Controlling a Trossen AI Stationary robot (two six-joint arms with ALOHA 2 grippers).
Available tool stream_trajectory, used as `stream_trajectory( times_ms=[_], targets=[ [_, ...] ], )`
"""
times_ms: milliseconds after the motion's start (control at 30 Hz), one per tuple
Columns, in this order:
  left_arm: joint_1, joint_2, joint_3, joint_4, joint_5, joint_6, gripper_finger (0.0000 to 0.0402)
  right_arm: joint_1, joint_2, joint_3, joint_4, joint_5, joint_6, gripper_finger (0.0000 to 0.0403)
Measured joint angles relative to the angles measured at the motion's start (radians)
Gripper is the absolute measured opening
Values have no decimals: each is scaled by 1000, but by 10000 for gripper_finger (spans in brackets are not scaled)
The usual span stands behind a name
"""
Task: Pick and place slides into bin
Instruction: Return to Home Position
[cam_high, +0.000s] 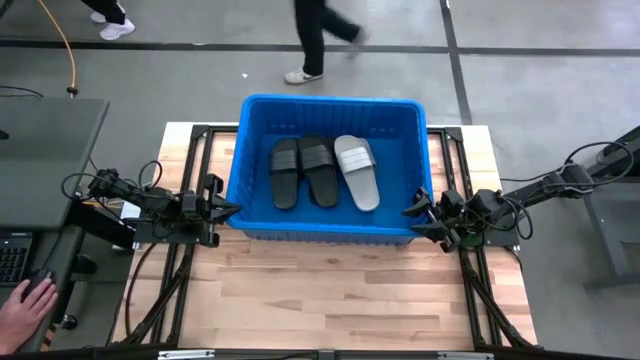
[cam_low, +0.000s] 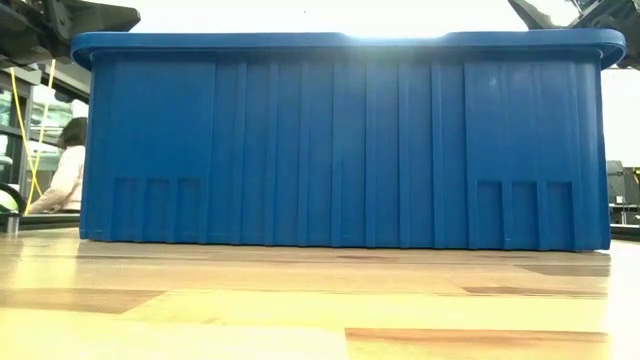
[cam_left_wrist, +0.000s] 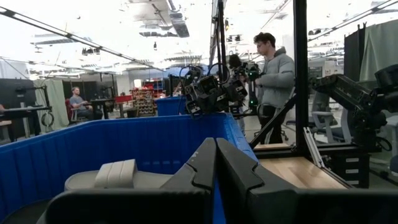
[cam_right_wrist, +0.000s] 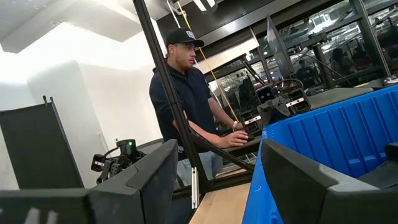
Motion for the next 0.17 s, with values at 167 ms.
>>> stream_trajectory(
  times_ms=[167],
  targets=[
    [0, 0, 0, 0, 0, 0, 5, 0, 0, 0, 0, 0, 0, 220]
  ],
)
